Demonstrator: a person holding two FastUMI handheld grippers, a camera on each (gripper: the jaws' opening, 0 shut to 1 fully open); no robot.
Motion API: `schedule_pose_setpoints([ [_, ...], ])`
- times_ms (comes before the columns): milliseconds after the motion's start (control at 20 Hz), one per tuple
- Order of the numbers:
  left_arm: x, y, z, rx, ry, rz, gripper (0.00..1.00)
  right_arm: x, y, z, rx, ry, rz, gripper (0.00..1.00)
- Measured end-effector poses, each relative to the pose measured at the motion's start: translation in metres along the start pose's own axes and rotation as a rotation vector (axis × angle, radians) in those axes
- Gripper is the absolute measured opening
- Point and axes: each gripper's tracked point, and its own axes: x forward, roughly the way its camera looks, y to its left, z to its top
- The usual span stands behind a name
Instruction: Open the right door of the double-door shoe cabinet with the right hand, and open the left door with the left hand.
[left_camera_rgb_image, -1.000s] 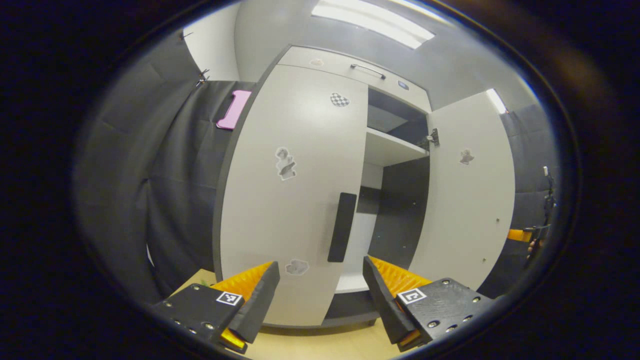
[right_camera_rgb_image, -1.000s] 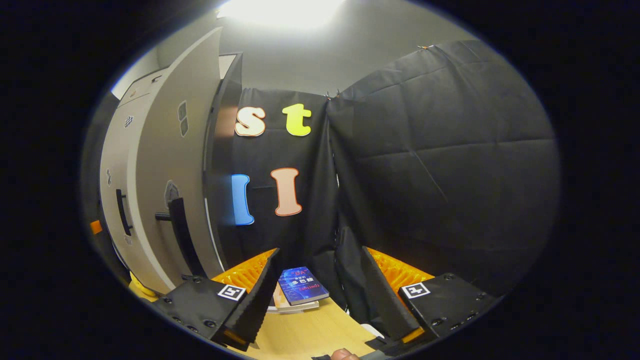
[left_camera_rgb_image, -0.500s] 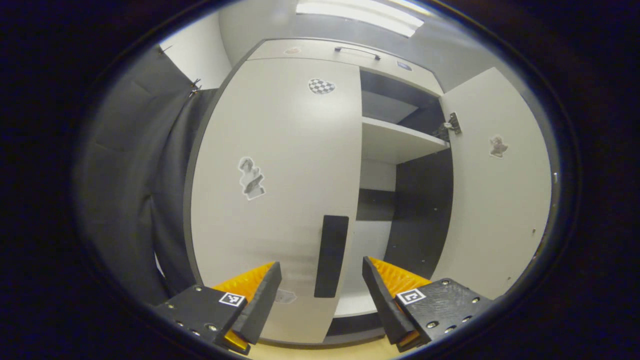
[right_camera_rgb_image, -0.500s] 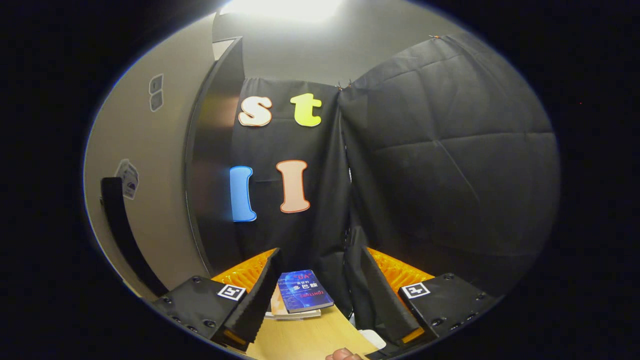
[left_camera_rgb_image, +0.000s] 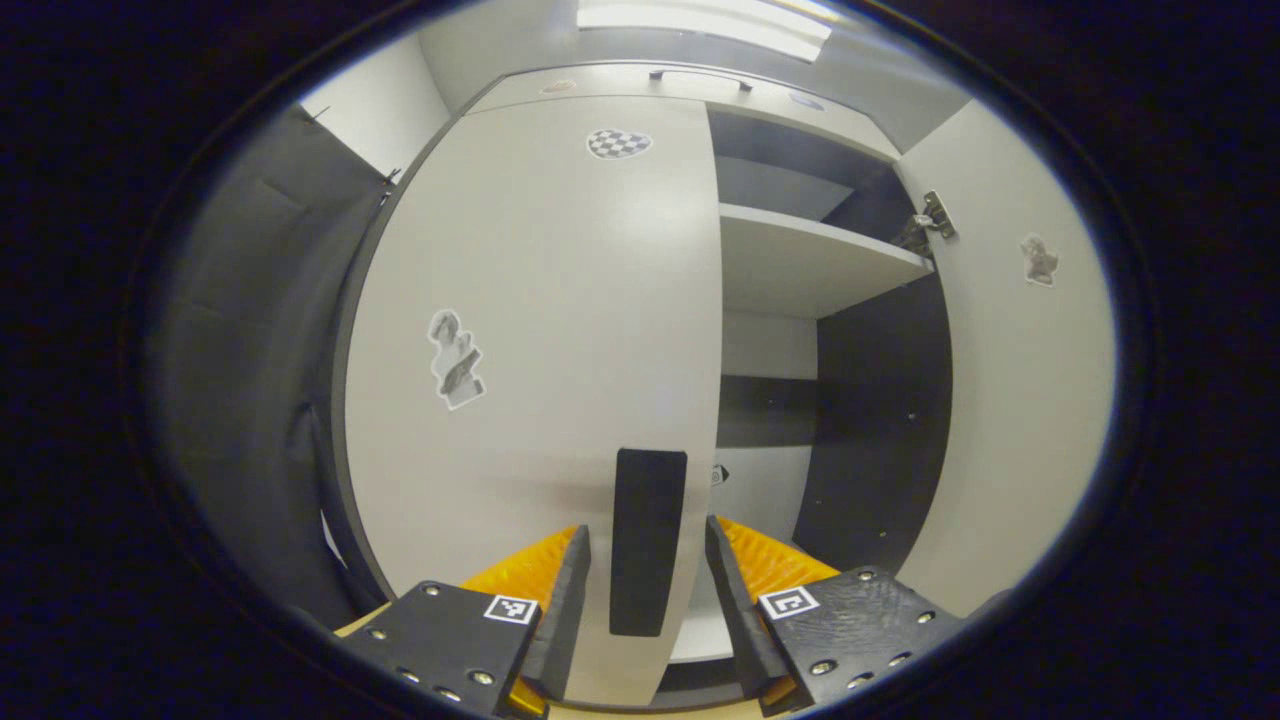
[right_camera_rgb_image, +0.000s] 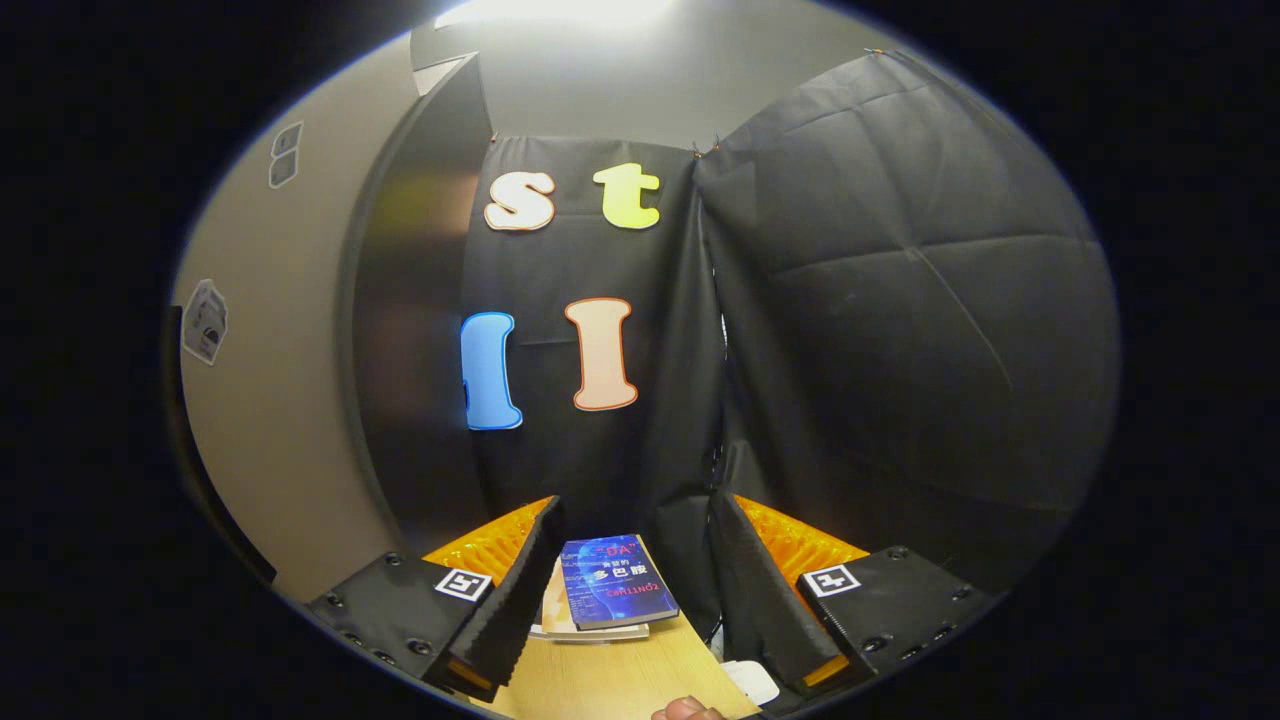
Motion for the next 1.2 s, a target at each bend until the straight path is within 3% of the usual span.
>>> schedule_pose_setpoints([
  [100, 0.006, 0.0, 0.0, -0.042, -0.004, 0.012, 0.71, 0.01, 0.002, 0.001, 0.02, 0.006, 0.02, 0.92],
  [150, 0.012, 0.002, -0.001, -0.06, -0.005, 0.026, 0.62, 0.014, 0.003, 0.001, 0.027, 0.009, 0.03, 0.97],
  [200, 0.01, -0.001, -0.008, -0.082, 0.005, 0.015, 0.53, 0.018, 0.002, 0.001, 0.031, 0.015, 0.035, 0.97],
  [250, 0.011, 0.001, -0.013, -0.089, 0.02, 0.034, 0.52, 0.023, 0.001, 0.001, 0.031, 0.018, 0.037, 0.92],
  [300, 0.01, 0.0, -0.01, -0.091, 0.011, 0.037, 0.44, 0.028, 0.001, -0.001, 0.031, 0.02, 0.04, 0.95],
  [350, 0.012, 0.0, -0.009, -0.069, 0.013, 0.041, 0.36, 0.032, 0.002, -0.002, 0.034, 0.025, 0.044, 0.97],
  [450, 0.011, -0.001, -0.012, -0.004, 0.019, 0.046, 0.36, 0.038, 0.008, -0.006, 0.06, 0.044, 0.066, 0.92],
  [500, 0.011, -0.001, -0.013, 0.019, 0.032, 0.045, 0.37, 0.041, 0.011, -0.006, 0.072, 0.049, 0.076, 0.97],
  [550, 0.012, 0.0, -0.015, 0.033, 0.049, 0.04, 0.29, 0.045, 0.011, -0.006, 0.079, 0.053, 0.079, 0.97],
  [600, 0.012, -0.001, -0.017, 0.043, 0.054, 0.036, 0.28, 0.047, 0.011, -0.007, 0.082, 0.057, 0.08, 0.92],
  [700, 0.01, -0.001, -0.017, 0.051, 0.054, 0.029, 0.22, 0.049, 0.013, -0.01, 0.092, 0.067, 0.081, 0.92],
  [800, 0.013, -0.003, -0.017, 0.044, 0.059, 0.021, 0.09, 0.047, 0.015, -0.008, 0.106, 0.066, 0.081, 0.92],
  [850, 0.01, -0.002, -0.018, 0.042, 0.071, 0.009, 0.08, 0.046, 0.015, -0.008, 0.112, 0.067, 0.079, 0.92],
  [900, 0.011, -0.001, -0.019, 0.03, 0.073, 0.001, 0.07, 0.044, 0.015, -0.009, 0.115, 0.068, 0.075, 1.0],
  [950, 0.01, -0.001, -0.018, 0.039, 0.072, -0.003, 0.08, 0.041, 0.015, -0.009, 0.117, 0.07, 0.071, 0.92],
  [1200, 0.003, -0.001, -0.015, 0.024, 0.06, -0.009, 0.08, 0.018, 0.013, -0.008, 0.116, 0.071, 0.047, 0.92],
])
